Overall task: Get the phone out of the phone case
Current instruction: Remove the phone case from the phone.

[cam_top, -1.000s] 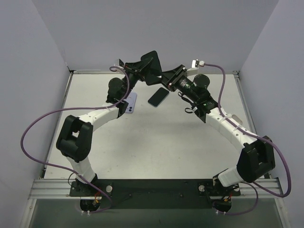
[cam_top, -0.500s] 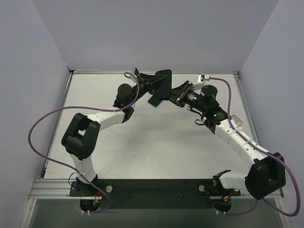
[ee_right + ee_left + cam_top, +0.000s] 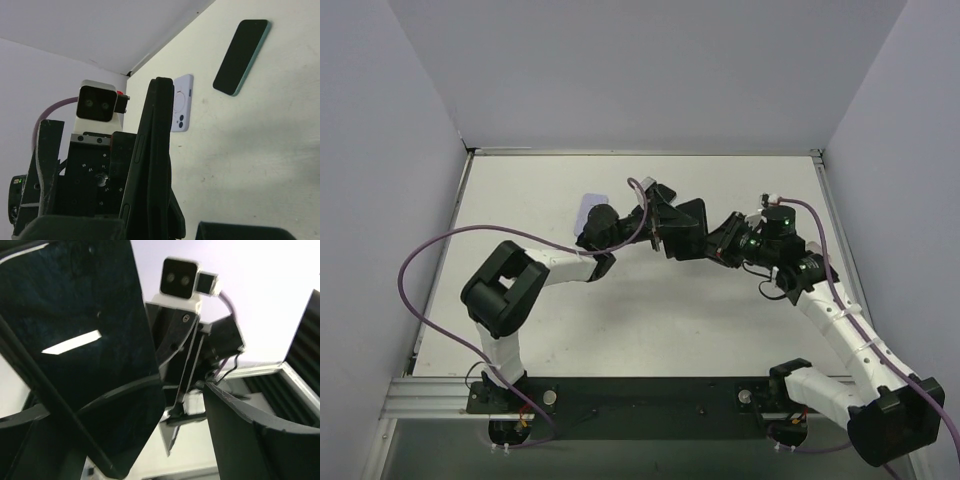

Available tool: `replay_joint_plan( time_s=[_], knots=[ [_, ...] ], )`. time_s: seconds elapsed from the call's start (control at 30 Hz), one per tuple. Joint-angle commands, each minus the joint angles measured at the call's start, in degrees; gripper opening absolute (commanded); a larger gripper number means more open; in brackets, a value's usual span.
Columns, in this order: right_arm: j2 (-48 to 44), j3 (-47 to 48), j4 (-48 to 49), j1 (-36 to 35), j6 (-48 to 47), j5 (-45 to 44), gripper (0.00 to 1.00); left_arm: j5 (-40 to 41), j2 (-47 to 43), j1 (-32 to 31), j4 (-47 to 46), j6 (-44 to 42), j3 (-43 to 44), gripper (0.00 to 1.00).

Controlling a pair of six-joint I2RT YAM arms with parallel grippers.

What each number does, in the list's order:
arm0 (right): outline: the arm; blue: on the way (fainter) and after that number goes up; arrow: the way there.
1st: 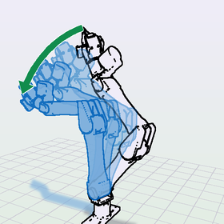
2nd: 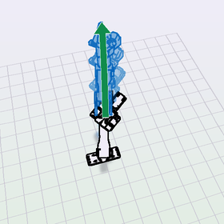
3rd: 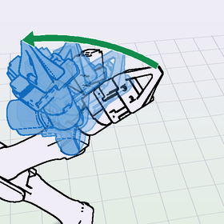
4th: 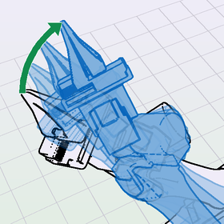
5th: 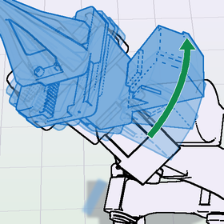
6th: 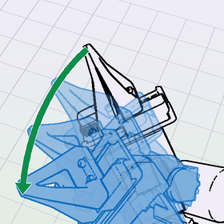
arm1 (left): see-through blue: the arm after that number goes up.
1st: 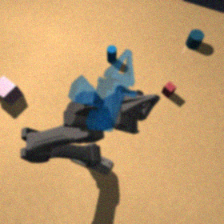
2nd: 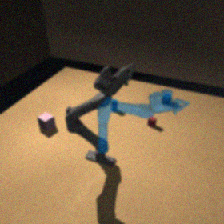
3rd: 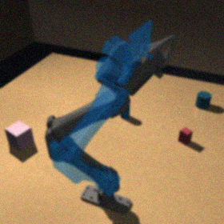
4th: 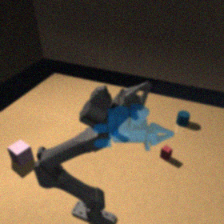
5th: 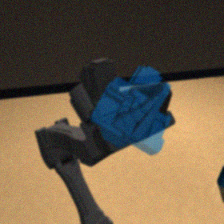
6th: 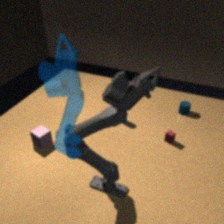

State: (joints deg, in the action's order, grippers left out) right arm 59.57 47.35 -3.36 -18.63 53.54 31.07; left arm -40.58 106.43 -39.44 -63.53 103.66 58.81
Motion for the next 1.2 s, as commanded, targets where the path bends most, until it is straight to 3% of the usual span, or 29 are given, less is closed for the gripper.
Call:
replay_joint_plan(
  time_s=[0.0,0.17,0.27,0.3,0.4,0.57,0.77,1.17],
  knots=[
    [-1.0,0.5,-12.9,4.5,-9.4,-18.5,0.0,-13.6,-5.4,-0.5,-7.8,-10.4,-1.8,0.92],
    [-0.9,2.2,-19.7,4.1,-14.8,-26.3,0.0,-11.9,-10.4,-0.8,14.8,-27.5,-6.3,0.92],
    [-0.3,2.2,-22.7,2.7,-17.8,-33.5,0.0,-6.1,-12.5,-0.6,33.5,-38.8,-4.9,0.95],
    [0.0,1.6,-23.4,2.4,-18.1,-35.4,0.0,-3.8,-12.6,-0.6,47.0,-45.8,-1.8,0.96],
    [1.7,0.5,-23.6,-0.6,-18.9,-38.4,0.0,3.0,-12.7,-0.7,56.4,-50.1,-0.4,0.97],
    [8.5,1.2,-24.5,-9.1,-18.9,-47.1,0.0,7.3,-11.2,-0.6,60.0,-50.3,-0.2,0.98],
    [17.6,2.9,-24.3,-14.7,-18.6,-47.2,0.0,8.7,-10.2,0.0,59.6,-48.6,-2.2,0.97],
    [27.7,1.8,-13.9,-16.3,-19.6,-34.6,0.0,5.4,-2.1,0.0,46.2,-45.6,-3.1,0.94]
  ],
)
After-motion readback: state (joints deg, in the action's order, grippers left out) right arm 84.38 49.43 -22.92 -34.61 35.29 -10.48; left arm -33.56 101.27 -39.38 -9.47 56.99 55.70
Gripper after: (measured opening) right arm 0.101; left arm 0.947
